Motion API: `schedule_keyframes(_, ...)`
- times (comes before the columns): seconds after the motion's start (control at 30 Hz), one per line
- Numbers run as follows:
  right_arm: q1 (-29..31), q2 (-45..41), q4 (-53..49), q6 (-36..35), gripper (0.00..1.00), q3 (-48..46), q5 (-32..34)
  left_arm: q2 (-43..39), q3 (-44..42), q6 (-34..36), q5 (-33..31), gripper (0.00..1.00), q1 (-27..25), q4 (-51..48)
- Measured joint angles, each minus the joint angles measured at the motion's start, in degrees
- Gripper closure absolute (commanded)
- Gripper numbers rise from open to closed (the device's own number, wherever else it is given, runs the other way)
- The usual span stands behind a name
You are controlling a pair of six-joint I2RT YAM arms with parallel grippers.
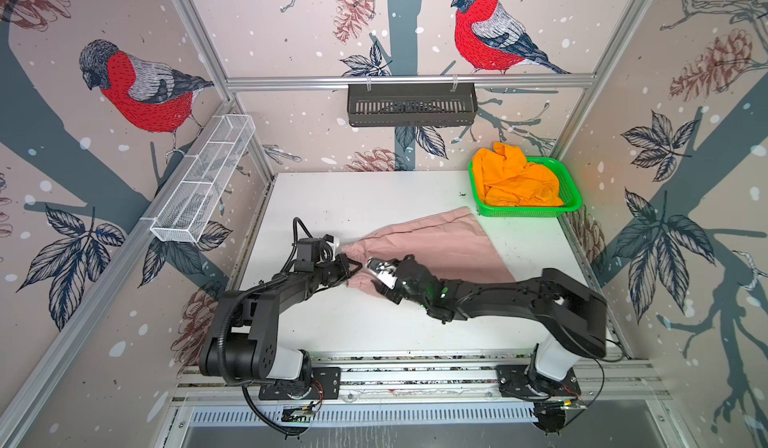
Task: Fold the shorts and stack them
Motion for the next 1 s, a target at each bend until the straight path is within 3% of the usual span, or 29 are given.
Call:
schedule_keyframes(0.07,-2.2,-4.2,-2.1,1.5,0.63,-1.9,-0.5,-1.5,2.9,1.8,-0.1,1.0,0.1,-5.3)
schedule_keyframes(0.17,-4.3,-8.1,-4.8,2.8,0.8,-4.5,0.0,-2.9,8.3,5.2,-0.7,1.0,0.1,-14.4)
schedule_keyframes(0.37,-5.8,-7.9,-8.1,4.2,0.95,-6.3,2.8,-2.2,18.6,11.9,-3.6,1.0,0.6,-28.2)
schedule_keyframes(0.67,0.2,5.2,-5.6,8.9,0.96,-5.1,-0.8,3.0,33.8,21.8,-8.8,1.0,4.1,-44.2)
schedule_keyframes(0.9,1.9,19.3,-9.3,10.8,0.87,10.9,-6.6,6.0,39.8,24.5,-11.1,1.0,5.6,-48.6)
schedule_keyframes(1.0,0.8,21.5,-11.3,11.9,0.83,14.9,-10.9,7.1,42.1,24.7,-12.7,1.0,5.6,-49.5)
